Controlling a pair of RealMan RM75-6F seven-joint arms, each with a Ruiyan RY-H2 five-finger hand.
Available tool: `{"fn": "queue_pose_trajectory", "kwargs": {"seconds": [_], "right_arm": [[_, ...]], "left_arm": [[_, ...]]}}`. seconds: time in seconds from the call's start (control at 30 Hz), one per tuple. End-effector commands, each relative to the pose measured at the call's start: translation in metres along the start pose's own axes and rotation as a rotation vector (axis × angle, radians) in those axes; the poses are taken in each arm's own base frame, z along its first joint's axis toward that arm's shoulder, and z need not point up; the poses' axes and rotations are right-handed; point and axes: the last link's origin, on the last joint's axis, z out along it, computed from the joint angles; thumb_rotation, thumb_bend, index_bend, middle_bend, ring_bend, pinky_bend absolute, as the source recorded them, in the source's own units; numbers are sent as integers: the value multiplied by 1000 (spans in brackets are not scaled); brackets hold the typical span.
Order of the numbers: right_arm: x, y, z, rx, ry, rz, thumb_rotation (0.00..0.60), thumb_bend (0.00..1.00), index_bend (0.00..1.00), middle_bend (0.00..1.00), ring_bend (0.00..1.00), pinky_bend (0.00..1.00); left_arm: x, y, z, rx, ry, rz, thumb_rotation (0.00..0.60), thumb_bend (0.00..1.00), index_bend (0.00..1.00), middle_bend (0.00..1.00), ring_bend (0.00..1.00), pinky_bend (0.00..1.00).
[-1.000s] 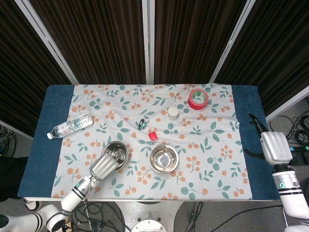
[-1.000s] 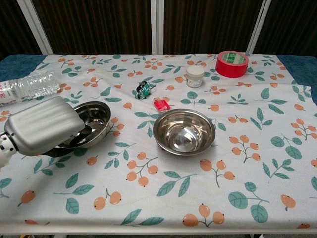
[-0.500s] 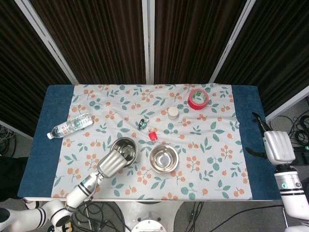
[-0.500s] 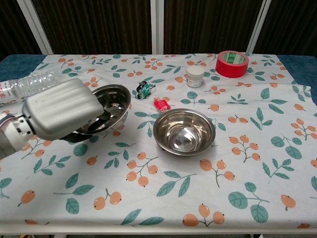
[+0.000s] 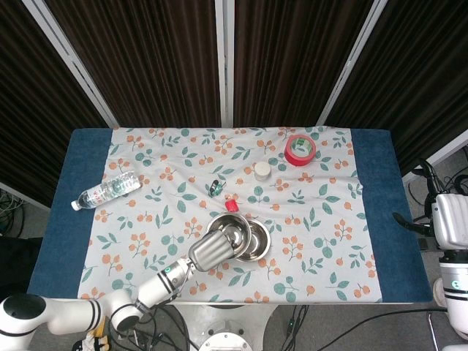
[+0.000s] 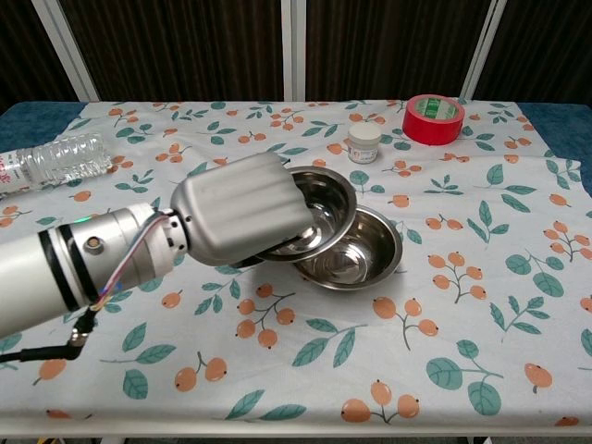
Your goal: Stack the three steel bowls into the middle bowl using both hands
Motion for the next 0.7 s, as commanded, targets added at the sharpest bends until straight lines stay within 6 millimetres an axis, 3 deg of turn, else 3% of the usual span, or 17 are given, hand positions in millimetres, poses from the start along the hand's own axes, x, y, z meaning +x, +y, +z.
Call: {"fn": "queue_pose_trajectory", "kwargs": {"seconds": [0.03, 0.47, 0.5, 0.63, 0.7], "right_arm": [[0, 4, 0, -9, 1, 2, 600, 51, 39, 227, 741, 754], [-4, 14, 1, -30, -8, 17, 600, 50, 40, 227, 741, 753], [-4, 14, 1, -31, -8, 17, 600, 51, 40, 227, 741, 753], [-4, 15, 0, -33, -7, 19, 600, 51, 40, 227, 741, 754], [-4, 15, 0, -36, -7, 18, 600, 51, 40, 227, 741, 754]], "left_arm": [[2, 3, 10, -5, 9, 16, 600, 304, 724, 809, 926, 987], [13, 17, 22, -25, 31, -12, 600, 297, 698, 788, 925, 986], [12, 16, 22, -26, 27, -15, 600, 288, 668, 764, 921, 984], [9, 11, 20, -29, 5, -14, 600, 207, 360, 576, 887, 964], [9, 7, 19, -23, 1, -17, 600, 190, 307, 530, 885, 961]]}}
